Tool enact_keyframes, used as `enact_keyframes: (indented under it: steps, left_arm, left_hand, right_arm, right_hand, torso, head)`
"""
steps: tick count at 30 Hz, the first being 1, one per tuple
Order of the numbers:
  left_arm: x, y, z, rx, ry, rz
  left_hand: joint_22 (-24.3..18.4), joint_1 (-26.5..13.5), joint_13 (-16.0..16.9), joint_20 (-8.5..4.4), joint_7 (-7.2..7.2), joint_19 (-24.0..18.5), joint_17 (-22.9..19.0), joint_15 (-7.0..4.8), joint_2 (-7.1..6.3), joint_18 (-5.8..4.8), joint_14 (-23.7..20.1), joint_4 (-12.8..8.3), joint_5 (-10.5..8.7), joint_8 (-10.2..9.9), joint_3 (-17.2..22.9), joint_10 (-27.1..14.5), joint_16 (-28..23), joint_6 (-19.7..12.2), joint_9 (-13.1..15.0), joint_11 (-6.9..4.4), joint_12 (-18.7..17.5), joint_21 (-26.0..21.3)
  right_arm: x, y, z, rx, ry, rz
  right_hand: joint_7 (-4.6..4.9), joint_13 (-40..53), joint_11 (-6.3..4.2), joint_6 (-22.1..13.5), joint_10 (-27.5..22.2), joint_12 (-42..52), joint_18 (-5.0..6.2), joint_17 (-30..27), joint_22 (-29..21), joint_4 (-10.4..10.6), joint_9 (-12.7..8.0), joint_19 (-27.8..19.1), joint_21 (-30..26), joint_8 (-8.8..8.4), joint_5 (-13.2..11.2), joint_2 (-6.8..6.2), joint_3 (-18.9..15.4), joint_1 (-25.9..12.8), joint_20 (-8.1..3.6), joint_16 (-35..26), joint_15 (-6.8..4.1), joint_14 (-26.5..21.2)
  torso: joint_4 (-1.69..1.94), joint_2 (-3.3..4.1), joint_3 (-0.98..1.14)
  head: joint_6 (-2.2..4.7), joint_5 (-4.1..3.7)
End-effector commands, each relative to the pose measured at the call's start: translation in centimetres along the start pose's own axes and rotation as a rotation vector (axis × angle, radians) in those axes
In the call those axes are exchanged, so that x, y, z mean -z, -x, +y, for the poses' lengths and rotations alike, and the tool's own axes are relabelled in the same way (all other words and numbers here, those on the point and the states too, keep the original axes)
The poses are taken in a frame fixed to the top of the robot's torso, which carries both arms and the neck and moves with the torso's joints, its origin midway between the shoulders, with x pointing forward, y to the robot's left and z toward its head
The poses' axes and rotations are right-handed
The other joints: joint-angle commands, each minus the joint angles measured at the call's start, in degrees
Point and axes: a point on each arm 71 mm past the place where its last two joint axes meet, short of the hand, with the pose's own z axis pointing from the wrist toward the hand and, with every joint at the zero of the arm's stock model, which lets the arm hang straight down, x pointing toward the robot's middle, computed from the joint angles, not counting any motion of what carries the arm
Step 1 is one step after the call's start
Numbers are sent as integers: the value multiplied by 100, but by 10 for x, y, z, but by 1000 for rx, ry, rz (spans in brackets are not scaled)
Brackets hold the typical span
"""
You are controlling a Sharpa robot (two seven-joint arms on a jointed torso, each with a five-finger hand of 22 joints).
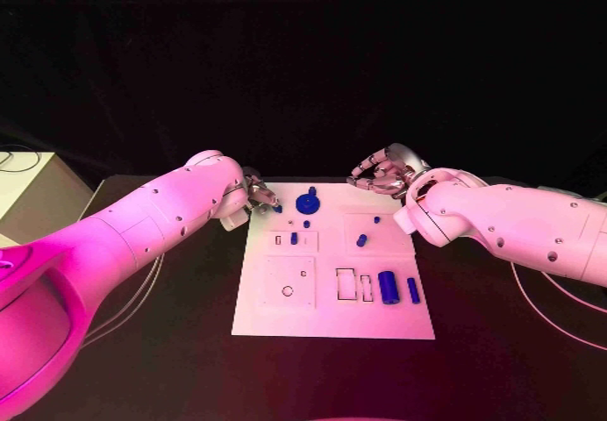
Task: Assemble the parts on the task board
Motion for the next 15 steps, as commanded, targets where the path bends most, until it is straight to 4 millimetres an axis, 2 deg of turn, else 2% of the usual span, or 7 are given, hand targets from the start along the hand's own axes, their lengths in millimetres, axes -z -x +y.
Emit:
enact_keyframes:
  steps: [1, 6, 7, 11, 15]
  left_arm:
    - [2, 0, 0, 9, -10, 3]
    - [8, 3, 3, 19, -19, -1]
    - [9, 3, 4, 22, -21, 1]
    - [17, 4, 7, 27, -32, 17]
    - [28, 4, 9, 19, -52, 30]
  left_hand:
    - [55, -165, 113, -15, -106, 60, 1227, -25, -52, -39, 484, -807, 274, 171, 755, 157, 33, 177, 246, -38, 85, 45]
    - [150, -293, 304, -52, -155, 130, 1284, -71, -127, -60, 511, -887, 650, 211, 784, 351, 62, 277, 278, -87, 208, 99]
    - [189, -340, 355, -67, -178, 159, 1317, -92, -161, -68, 525, -916, 828, 228, 784, 420, 78, 322, 289, -108, 243, 120]
    - [241, -398, 430, -84, -203, 197, 1357, -115, -191, -80, 542, -945, 979, 248, 778, 508, 98, 369, 304, -133, 289, 146]
    - [266, -452, 528, -96, -228, 217, 1401, -135, -221, -86, 559, -960, 1049, 276, 756, 605, 120, 412, 320, -156, 351, 159]
  right_arm:
    - [0, 0, 1, 8, 11, 6]
    - [0, 2, -1, 9, 7, 3]
    - [0, 2, -1, 9, 6, 2]
    - [0, 4, -3, 9, 2, -1]
    - [1, 5, -5, 10, -3, -3]
  right_hand:
    - [3, 1190, -21, -52, 255, -19, 2, 1427, 1407, -11, 6, 534, -26, 19, 20, -13, 36, -66, -25, -14, -14, 576]
    - [1, 1195, -23, -51, 262, -12, 0, 1425, 1411, -10, 16, 537, -20, 26, 21, -19, 49, -82, -27, -15, -16, 575]
    - [1, 1195, -23, -51, 262, -12, 0, 1425, 1411, -10, 16, 537, -20, 26, 21, -19, 49, -82, -27, -15, -16, 575]
    - [1, 1195, -23, -51, 262, -12, 0, 1425, 1411, -10, 16, 537, -20, 26, 21, -19, 49, -82, -27, -15, -16, 575]
    - [1, 1195, -23, -51, 262, -12, 0, 1425, 1411, -10, 16, 537, -20, 26, 21, -19, 49, -82, -27, -15, -16, 575]
  torso:
    - [4, -14, -5]
    - [24, -57, -13]
    - [30, -72, -15]
    - [49, -117, -23]
    - [77, -174, -31]
  head:
    - [-3, 11]
    - [-22, 18]
    - [-29, 18]
    - [-54, 29]
    - [-89, 29]
